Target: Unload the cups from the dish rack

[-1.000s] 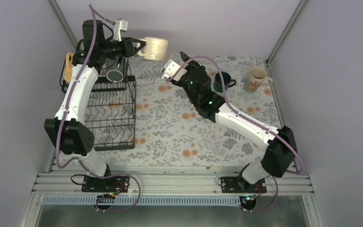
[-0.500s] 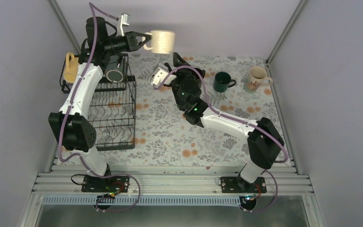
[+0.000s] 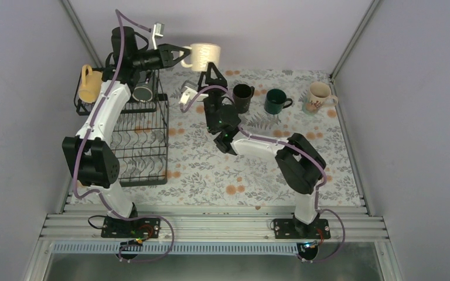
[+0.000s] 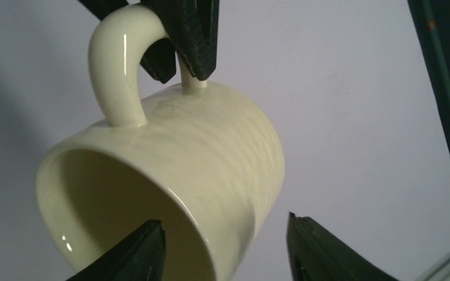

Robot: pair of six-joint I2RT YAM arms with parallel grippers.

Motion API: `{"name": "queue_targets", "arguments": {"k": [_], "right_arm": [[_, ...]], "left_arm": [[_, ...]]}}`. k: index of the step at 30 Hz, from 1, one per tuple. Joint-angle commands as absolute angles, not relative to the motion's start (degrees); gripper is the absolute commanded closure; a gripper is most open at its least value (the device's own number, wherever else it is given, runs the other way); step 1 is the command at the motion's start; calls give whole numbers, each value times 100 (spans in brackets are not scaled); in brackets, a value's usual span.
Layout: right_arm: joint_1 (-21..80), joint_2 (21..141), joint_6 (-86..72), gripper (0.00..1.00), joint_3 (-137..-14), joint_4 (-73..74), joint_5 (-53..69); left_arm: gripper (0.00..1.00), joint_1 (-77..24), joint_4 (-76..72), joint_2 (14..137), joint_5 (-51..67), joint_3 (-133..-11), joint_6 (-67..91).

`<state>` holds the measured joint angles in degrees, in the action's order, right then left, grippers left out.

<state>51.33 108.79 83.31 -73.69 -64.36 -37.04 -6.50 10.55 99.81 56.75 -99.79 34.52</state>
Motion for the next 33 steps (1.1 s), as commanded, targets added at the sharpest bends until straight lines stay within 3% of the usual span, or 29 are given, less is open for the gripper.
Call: {"name": "queue_targets", "arguments": {"k": [1, 8, 11, 20, 25, 26, 28, 33], "right_arm": [[5164, 11197, 9363, 52, -7555, -8156, -3710], [5160, 11410, 10076, 69, -7395, -9103, -3487], [5139, 11417, 10176, 83, -7400, -9177, -3453], [5108, 11393, 10388, 96, -7425, -9128, -3416], [5098, 11223, 10312, 97, -7346, -8814, -3423], [5100, 11171, 10254, 97, -7344, -8743, -3437], [5101, 11048, 10148, 97, -7356, -8539, -3489], [5104, 10553, 9282, 97, -7481, -7090, -3776]], "left_arm": [[98, -694, 191, 9769, 6025, -9927, 3835], [98, -695, 88, 9782, 6085, -9886, 3944], [97, -693, 34, 9747, 6107, -9793, 3955], [98, -721, -132, 9668, 6370, -9561, 4070], [98, -727, -207, 9634, 6563, -9535, 4003], [96, -731, -203, 9629, 6615, -9562, 3915], [78, -738, 68, 9654, 6680, -9758, 3499], [54, -732, 1040, 9668, 6490, -10229, 2442]]}}
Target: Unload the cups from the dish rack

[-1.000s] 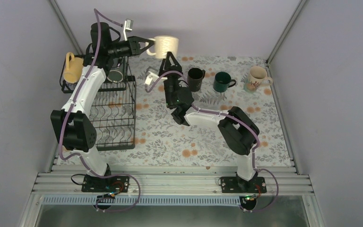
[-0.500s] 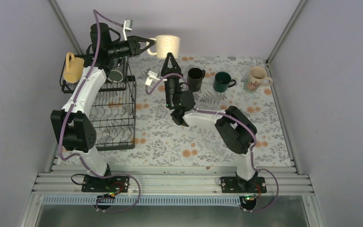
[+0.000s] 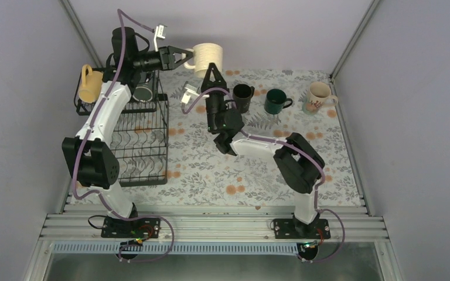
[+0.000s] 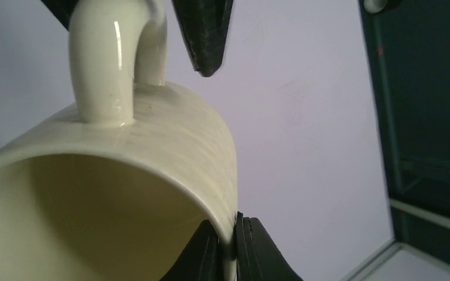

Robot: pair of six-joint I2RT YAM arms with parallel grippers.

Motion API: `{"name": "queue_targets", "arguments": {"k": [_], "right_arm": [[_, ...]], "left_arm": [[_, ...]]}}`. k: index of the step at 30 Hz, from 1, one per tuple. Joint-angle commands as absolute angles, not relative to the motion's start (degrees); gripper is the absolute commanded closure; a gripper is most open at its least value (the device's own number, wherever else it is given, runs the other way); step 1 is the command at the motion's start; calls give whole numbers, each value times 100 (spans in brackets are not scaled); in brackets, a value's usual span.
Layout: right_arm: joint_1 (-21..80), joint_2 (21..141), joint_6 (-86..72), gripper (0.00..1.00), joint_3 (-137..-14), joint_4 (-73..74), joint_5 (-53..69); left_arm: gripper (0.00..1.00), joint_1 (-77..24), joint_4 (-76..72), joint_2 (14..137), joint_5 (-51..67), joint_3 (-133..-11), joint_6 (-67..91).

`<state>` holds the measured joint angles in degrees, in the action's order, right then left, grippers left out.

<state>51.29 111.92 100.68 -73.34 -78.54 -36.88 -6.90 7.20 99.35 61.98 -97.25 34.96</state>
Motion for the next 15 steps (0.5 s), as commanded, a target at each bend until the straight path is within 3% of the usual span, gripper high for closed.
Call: {"name": "queue_targets", "arguments": {"k": [1, 8, 15], "right_arm": [[5101, 10443, 8898, 97, -7659, -6384, -3915], [4964, 9959, 6342, 97, -9122, -2106, -3883], [4549, 9948, 5182, 97, -10165, 175, -3235]], "left_arm": [[50, -733, 1099, 9668, 6505, -10283, 2314], [1, -665, 1547, 9597, 6318, -10600, 1670], [0, -308, 1726, 9159, 5762, -10888, 1074]]}}
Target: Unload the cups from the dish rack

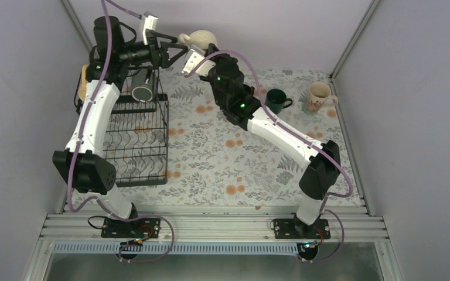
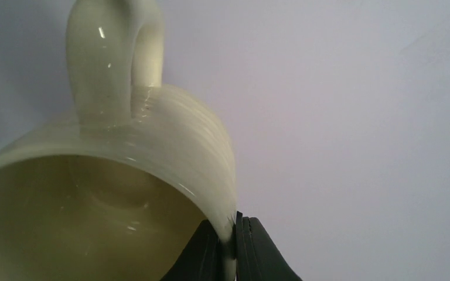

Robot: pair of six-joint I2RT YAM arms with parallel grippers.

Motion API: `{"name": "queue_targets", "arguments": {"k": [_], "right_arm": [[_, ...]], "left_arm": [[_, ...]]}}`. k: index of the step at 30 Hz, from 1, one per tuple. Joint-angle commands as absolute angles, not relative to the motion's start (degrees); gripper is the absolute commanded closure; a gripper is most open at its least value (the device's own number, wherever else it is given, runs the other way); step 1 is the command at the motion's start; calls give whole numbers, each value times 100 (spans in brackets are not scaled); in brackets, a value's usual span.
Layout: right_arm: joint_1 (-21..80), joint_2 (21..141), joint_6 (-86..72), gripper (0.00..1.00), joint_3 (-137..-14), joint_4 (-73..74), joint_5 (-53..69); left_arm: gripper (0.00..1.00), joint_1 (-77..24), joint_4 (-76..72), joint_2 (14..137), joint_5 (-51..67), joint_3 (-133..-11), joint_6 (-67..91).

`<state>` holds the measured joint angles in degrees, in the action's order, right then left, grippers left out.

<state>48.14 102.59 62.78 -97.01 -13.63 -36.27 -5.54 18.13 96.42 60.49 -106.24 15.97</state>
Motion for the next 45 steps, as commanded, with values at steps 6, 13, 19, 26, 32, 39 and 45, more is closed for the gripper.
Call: {"name": "queue_targets", "arguments": {"k": [6, 13, 19, 26, 32, 39, 45], "right_arm": [[4135, 9733, 4486, 97, -10340, 1360, -2535], [3323, 9572, 4199, 97, -10520, 2769, -1883], [1936, 9684, 4004, 97, -11120, 4846, -540], [493, 9800, 3943, 97, -10885, 6295, 175], [-475, 9673, 4243, 96, -10153, 6504, 213], [-1319, 9960, 4499, 96, -9599, 6356, -69], [-1755, 10293, 4507, 96, -9541, 6216, 23]], "left_arm": [[0, 118, 1356, 8698, 5493, -10584, 813], [0, 236, 1765, 8131, 4916, -10362, -602], [0, 237, 1964, 7461, 3870, -9989, -2345], [0, 235, 2257, 7233, 2269, -9840, -3797], [0, 235, 2402, 7088, 1704, -9426, -4203], [0, 234, 2145, 6777, 1406, -8596, -4526], [0, 236, 1924, 6592, 1327, -8102, -4651]]}}
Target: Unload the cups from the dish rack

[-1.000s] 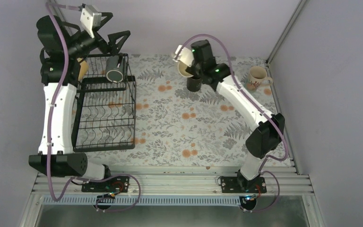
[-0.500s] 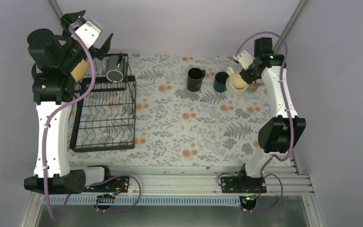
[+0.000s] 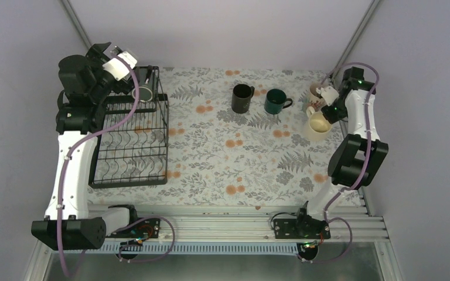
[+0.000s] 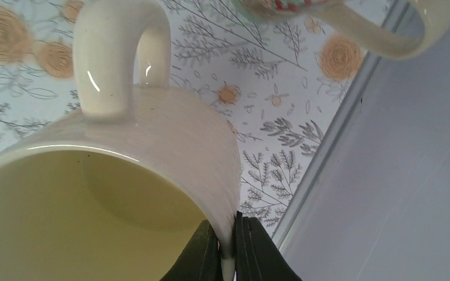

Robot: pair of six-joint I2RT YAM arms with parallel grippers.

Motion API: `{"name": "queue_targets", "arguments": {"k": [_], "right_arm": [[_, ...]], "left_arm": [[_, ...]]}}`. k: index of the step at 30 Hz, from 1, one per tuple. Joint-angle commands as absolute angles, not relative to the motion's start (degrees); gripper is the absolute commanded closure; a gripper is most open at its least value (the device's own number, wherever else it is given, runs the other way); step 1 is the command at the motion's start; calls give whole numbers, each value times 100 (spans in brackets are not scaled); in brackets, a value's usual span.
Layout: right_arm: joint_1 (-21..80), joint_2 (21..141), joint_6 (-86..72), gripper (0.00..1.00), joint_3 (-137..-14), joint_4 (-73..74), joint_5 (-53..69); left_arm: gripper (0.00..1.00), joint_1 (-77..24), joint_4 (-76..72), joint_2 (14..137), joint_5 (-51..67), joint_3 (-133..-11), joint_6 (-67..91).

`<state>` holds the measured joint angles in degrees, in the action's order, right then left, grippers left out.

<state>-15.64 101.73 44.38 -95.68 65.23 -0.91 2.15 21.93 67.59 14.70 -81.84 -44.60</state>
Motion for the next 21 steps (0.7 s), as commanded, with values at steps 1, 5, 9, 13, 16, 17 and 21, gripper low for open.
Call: {"name": "queue_targets", "arguments": {"k": [1, 5, 9, 13, 16, 17, 21], "right_arm": [[-1800, 10326, 4515, 96, -9496, 6173, 50], [-1972, 10450, 4523, 96, -9283, 5812, 193], [-2103, 10642, 4472, 96, -9172, 5543, 367], [-2151, 10778, 4424, 96, -9062, 5491, 548], [-2161, 10760, 4412, 96, -8799, 5275, 457], [-2170, 10766, 4414, 96, -8715, 5199, 431], [-2205, 10753, 4409, 96, -8481, 5014, 401]], "left_arm": [[0, 237, 1947, 6593, 1296, -8091, -4650], [0, 233, 1961, 6568, 1179, -7995, -4645], [0, 237, 1914, 6476, 1245, -7858, -4574], [0, 236, 1950, 6478, 1231, -7818, -4517], [0, 237, 1951, 6552, 1111, -7811, -4473], [0, 237, 1962, 6592, 1078, -7815, -4459], [0, 236, 2022, 6771, 975, -7889, -4353]]}}
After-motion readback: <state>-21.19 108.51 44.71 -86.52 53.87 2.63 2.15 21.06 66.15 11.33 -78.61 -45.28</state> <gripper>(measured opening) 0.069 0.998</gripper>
